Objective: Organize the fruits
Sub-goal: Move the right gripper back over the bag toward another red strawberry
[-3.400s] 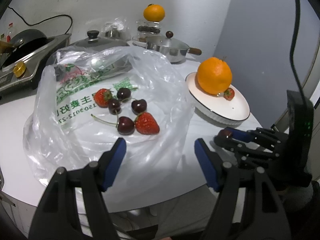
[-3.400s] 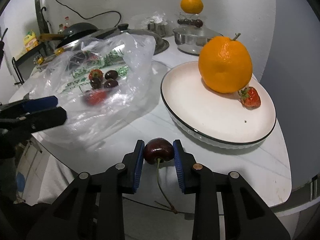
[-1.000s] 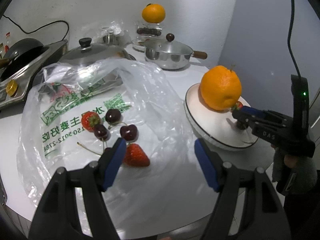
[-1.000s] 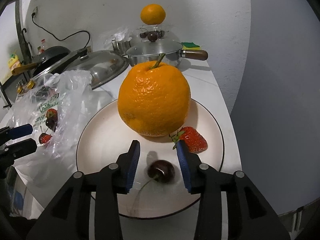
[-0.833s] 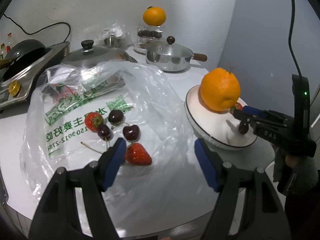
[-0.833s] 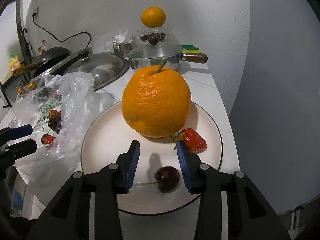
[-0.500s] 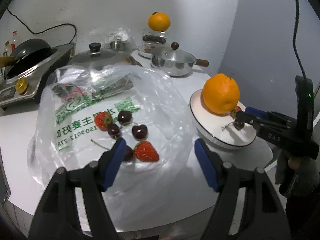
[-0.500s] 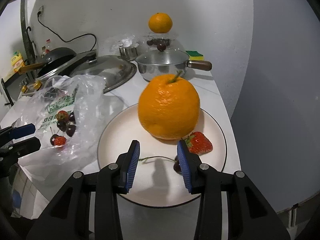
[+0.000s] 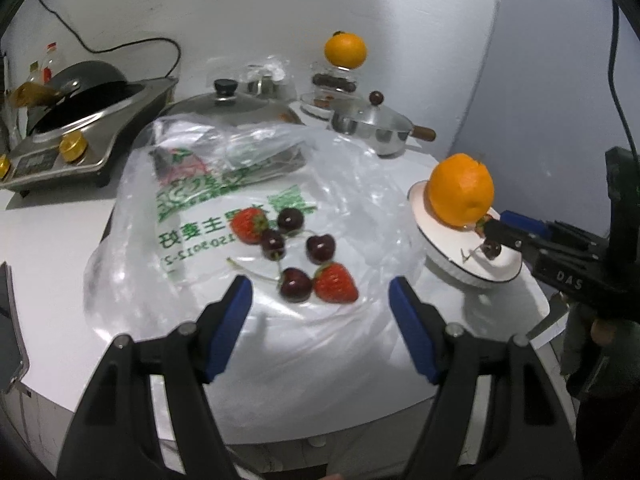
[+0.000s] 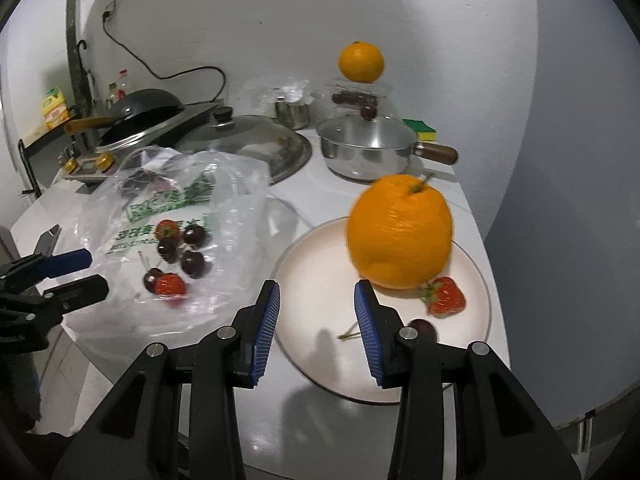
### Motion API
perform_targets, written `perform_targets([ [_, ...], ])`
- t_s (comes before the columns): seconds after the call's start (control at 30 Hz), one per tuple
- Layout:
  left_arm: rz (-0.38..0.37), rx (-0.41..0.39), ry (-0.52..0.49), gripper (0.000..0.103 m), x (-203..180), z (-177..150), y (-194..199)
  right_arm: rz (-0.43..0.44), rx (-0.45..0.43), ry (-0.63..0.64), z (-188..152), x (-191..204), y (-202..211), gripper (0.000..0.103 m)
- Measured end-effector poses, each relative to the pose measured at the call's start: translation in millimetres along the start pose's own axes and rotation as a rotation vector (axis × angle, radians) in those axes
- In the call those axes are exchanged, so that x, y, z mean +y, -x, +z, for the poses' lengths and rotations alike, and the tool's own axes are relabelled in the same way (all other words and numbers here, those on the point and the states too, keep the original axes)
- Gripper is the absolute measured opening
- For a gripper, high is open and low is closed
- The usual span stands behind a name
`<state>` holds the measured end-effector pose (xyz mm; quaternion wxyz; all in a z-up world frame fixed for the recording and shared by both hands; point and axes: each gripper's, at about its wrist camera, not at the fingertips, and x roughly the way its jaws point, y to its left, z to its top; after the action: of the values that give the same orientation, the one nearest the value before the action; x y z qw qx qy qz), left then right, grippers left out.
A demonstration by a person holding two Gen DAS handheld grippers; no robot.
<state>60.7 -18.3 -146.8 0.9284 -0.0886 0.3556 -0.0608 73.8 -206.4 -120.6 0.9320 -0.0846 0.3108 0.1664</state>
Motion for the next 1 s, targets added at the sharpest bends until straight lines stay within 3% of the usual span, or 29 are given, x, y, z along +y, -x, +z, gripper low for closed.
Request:
perform_targets([
  [0.5, 0.015, -0.022, 0.037, 0.072, 35.2, -7.9, 16.1, 0.109, 0.018, 0.071, 10.6, 62.7, -13.3, 0.041],
  [0.9, 0.018, 0.005, 0.048, 0.072, 47.5, -10.9, 5.1, 0.172, 0.063, 0.121, 14.2, 94.8, -40.7, 0.041],
  [1.0, 0.015, 0.009, 0.058, 0.072, 50.7, -10.2, 2.2, 0.182, 0.077, 0.124, 13.4, 97.9, -48.0, 0.051],
])
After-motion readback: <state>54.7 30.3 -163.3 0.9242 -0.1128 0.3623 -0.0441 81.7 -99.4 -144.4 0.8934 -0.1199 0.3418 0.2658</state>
